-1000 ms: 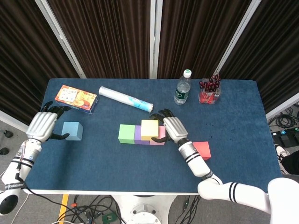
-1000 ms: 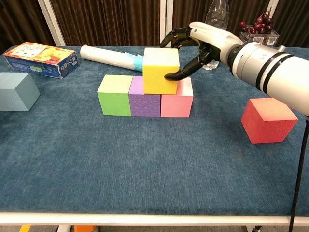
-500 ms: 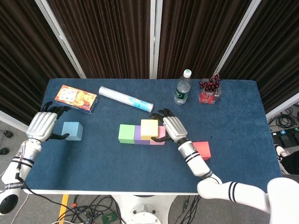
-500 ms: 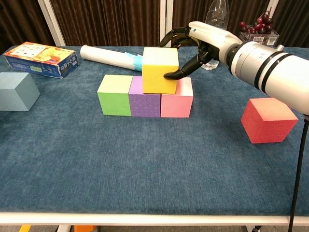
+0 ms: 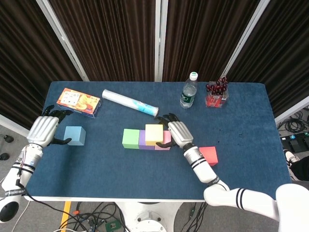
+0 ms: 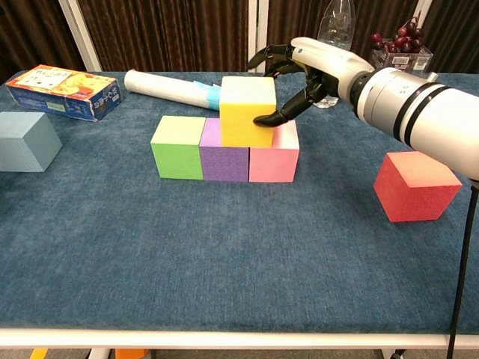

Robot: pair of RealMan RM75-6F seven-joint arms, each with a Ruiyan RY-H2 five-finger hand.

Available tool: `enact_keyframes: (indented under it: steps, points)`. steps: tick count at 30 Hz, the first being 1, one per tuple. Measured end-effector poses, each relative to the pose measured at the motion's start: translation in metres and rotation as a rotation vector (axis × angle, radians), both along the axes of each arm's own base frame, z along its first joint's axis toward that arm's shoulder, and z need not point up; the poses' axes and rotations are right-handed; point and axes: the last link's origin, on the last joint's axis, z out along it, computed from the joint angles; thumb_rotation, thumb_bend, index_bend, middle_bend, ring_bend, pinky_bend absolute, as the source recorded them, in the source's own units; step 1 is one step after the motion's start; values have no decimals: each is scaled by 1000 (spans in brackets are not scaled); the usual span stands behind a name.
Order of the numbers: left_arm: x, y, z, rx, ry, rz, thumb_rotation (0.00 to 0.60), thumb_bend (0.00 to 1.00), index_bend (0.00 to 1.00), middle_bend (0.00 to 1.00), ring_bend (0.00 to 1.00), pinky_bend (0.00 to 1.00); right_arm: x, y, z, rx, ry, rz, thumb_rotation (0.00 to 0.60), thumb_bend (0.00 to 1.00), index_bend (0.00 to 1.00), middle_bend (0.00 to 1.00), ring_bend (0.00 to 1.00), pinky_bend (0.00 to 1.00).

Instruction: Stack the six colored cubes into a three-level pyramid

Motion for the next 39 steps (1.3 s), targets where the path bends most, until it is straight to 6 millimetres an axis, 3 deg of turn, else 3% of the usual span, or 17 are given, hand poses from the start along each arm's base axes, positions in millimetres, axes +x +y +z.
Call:
enact_keyframes:
  steps: [4, 14, 17, 22, 28, 34, 39]
  points:
    - [0, 0, 0, 1, 1, -1, 600, 151, 184, 218, 177, 44, 0, 1, 1, 9, 3, 5, 600, 83, 0, 93, 0, 0]
    - [2, 2, -1, -8, 11, -8, 600, 151, 184, 218, 177, 44, 1, 5, 12, 11, -10, 17, 600, 80, 0, 0, 0, 0]
    - [3, 3, -3, -20, 9, -7, 600, 151, 184, 218, 177, 44, 1, 6, 28, -12, -13, 29, 600, 80, 0, 0, 0, 0]
    - [2, 5, -8, -47, 0, 3, 600, 151, 184, 218, 177, 44, -6, 6, 72, -70, -1, 40, 600, 81, 0, 0, 0, 0]
    - [-9, 6, -21, -103, 7, 48, 600, 151, 184, 216, 177, 44, -31, -2, 127, -154, 44, -21, 600, 83, 0, 0, 0, 0]
    - [-31, 13, -30, -90, 64, 109, 600, 152, 184, 189, 141, 44, -55, -9, 139, -149, 39, -99, 600, 84, 0, 0, 0, 0]
    - [-49, 18, -33, -92, 93, 152, 600, 153, 184, 161, 104, 44, -64, -10, 140, -151, 42, -110, 600, 85, 0, 0, 0, 0]
